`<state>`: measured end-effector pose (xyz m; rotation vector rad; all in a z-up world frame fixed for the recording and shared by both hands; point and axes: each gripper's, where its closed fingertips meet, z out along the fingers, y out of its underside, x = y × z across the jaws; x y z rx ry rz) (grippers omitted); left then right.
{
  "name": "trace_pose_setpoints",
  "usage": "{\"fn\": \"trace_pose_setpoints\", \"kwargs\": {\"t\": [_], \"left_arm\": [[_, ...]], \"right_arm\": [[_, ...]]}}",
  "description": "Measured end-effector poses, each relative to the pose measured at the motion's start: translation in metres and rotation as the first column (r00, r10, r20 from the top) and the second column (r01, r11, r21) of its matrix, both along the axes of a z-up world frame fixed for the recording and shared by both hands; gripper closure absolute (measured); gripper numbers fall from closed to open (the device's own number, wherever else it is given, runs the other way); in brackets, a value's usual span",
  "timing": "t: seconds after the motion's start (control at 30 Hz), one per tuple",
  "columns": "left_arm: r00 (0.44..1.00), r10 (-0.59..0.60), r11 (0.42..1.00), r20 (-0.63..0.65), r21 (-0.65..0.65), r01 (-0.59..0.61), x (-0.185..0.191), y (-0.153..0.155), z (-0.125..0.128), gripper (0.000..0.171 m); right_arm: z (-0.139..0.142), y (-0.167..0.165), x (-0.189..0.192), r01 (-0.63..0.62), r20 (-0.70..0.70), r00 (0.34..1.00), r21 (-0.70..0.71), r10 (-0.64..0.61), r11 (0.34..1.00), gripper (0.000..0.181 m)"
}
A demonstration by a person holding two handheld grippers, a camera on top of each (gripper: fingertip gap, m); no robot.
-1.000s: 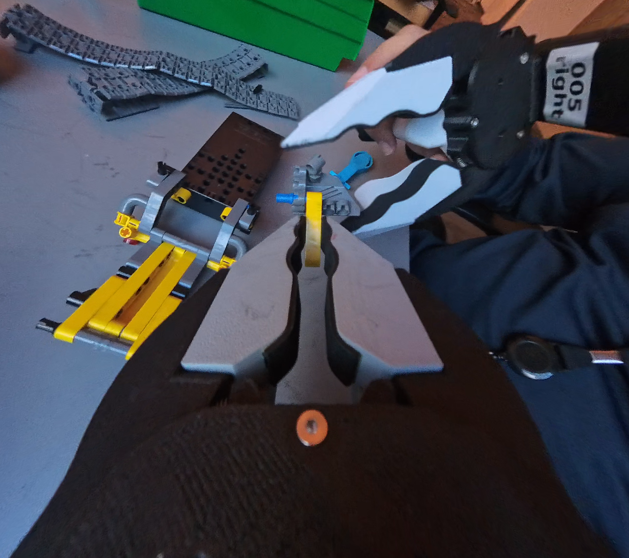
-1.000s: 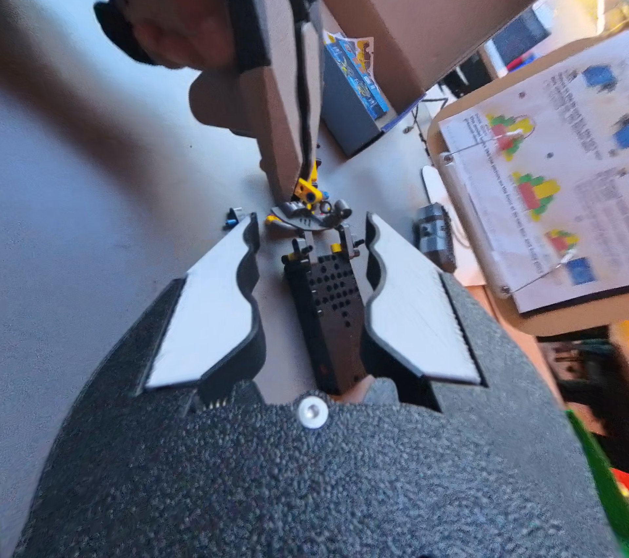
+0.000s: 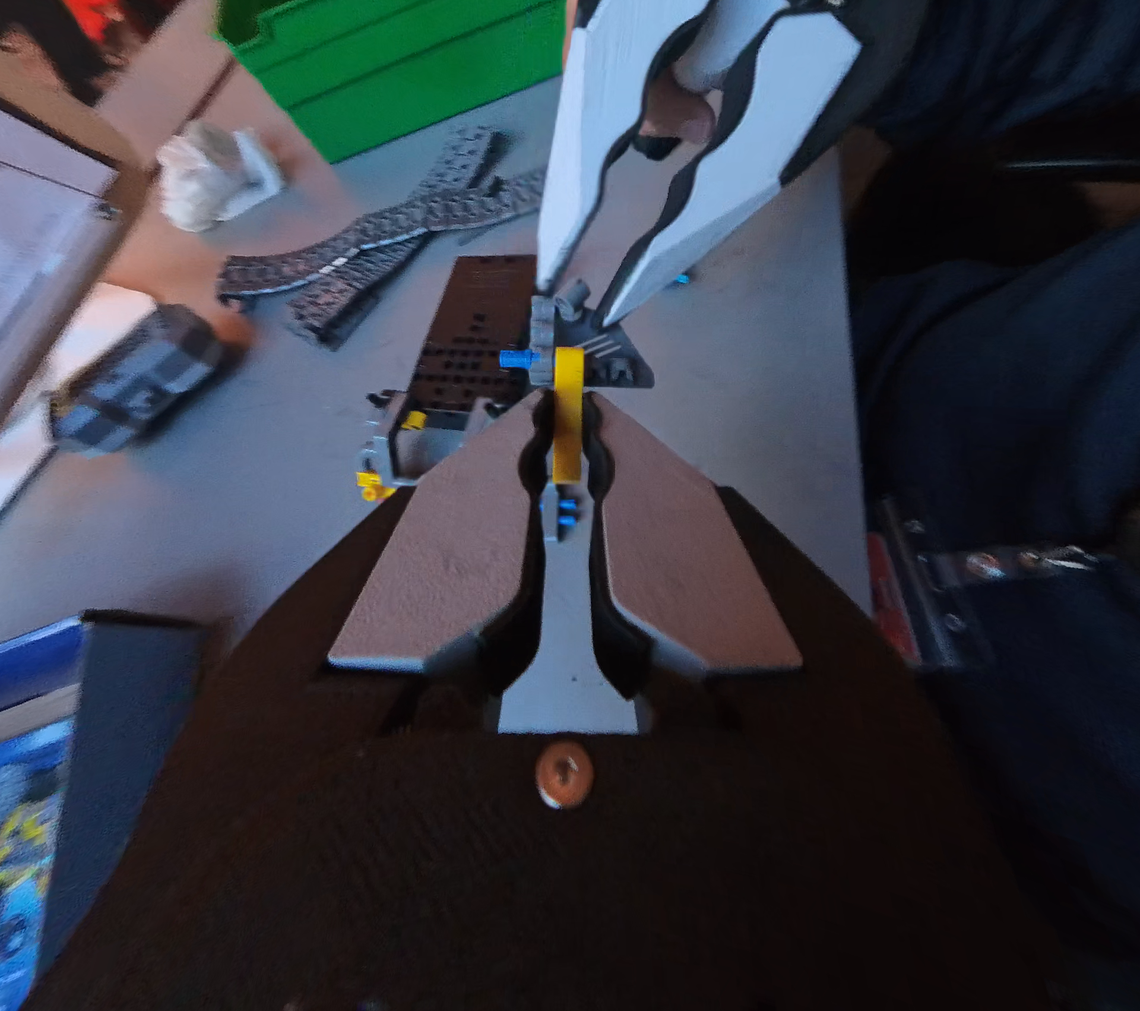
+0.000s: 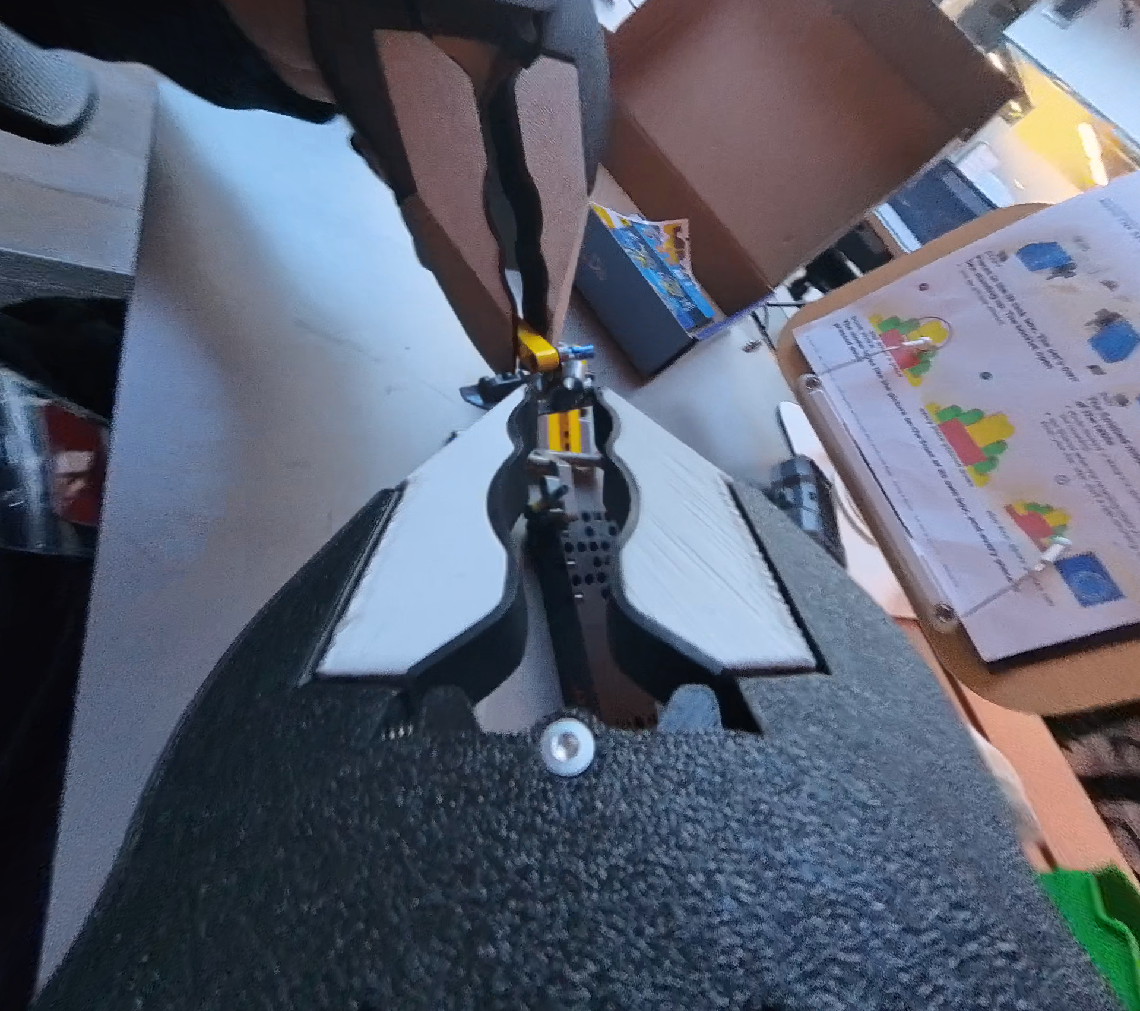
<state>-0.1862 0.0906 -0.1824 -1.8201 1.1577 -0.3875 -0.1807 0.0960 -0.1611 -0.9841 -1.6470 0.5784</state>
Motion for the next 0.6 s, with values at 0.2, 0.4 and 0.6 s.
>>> {"fn": "trace_pose_setpoints", "kwargs": {"t": [0.2, 0.4, 0.6], "left_arm": [[0.997, -0.028, 0.994, 0.077, -0.103, 0.036, -0.005, -0.004, -0.001, 0.165], [0.969, -0.245, 0.962, -0.031, -0.135, 0.239, 0.010, -0.036, -0.023, 0.165], [0.869, -0.493, 0.865, -0.041, -0.125, 0.485, 0.023, -0.075, -0.039, 0.164]], "right_arm": [[0.003, -0.008, 0.001, -0.042, 0.006, 0.999, -0.026, 0.042, 0.999, 0.175], [0.003, -0.041, 0.016, -0.248, 0.043, 0.966, -0.112, 0.254, 0.962, 0.164], [-0.027, -0.082, 0.026, -0.404, 0.157, 0.882, -0.236, 0.445, 0.884, 0.160]]}}
